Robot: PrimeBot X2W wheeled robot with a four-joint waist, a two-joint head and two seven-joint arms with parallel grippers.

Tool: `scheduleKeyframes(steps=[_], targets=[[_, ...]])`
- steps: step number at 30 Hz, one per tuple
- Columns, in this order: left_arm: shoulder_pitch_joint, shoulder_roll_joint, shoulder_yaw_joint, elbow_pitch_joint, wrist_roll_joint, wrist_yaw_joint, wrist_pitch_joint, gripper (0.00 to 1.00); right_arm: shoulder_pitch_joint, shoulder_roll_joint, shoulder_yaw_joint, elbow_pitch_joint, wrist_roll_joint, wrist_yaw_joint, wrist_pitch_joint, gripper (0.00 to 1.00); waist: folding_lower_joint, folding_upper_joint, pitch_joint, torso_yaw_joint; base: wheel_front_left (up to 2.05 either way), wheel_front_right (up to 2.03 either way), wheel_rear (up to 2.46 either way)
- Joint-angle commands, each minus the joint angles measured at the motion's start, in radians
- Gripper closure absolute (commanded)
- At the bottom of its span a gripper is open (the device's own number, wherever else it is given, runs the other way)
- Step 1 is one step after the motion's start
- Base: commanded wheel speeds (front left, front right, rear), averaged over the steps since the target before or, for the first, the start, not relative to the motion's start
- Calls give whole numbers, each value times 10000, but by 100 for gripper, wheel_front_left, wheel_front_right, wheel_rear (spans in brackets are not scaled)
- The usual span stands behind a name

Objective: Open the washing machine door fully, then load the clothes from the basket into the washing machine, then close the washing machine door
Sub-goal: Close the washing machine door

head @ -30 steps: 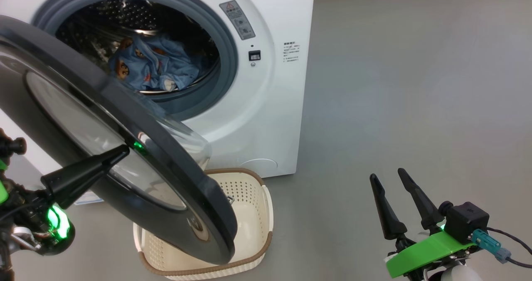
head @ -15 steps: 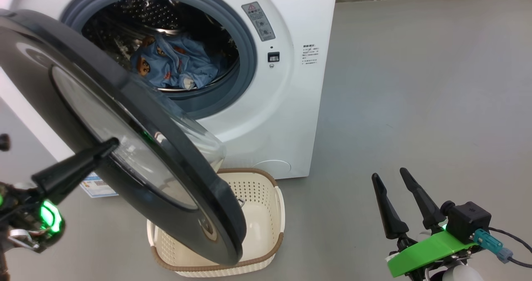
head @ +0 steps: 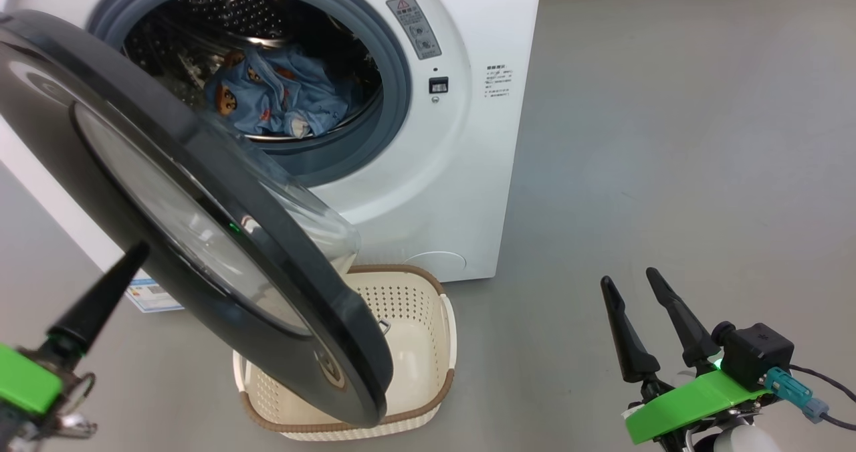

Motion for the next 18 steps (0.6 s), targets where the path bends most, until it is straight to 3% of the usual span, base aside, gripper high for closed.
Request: scheduleKeyframes(steps=[1,6,12,18], targets=[[-45,327,266,-368,278,-76,-211,0,-288,-8,193,-280,-10,16,-48,0,0,0,14,-11,0,0,0],[528,787,-688,-943,2194,-130,-2781,0,-324,-26,178,-304,-37,16,-48,0,0,0,41,-67,0,0,0],[1233,1453,-1854,-320,4727,-134,-6588,0,-296,-63,151,-323,-58,16,-48,0,0,0,3,-58,0,0,0],[1356,1276,-2680,1168,6134,-135,-8933,0,-348,-111,199,-332,-58,16,-48,0,0,0,7,-65,0,0,0]])
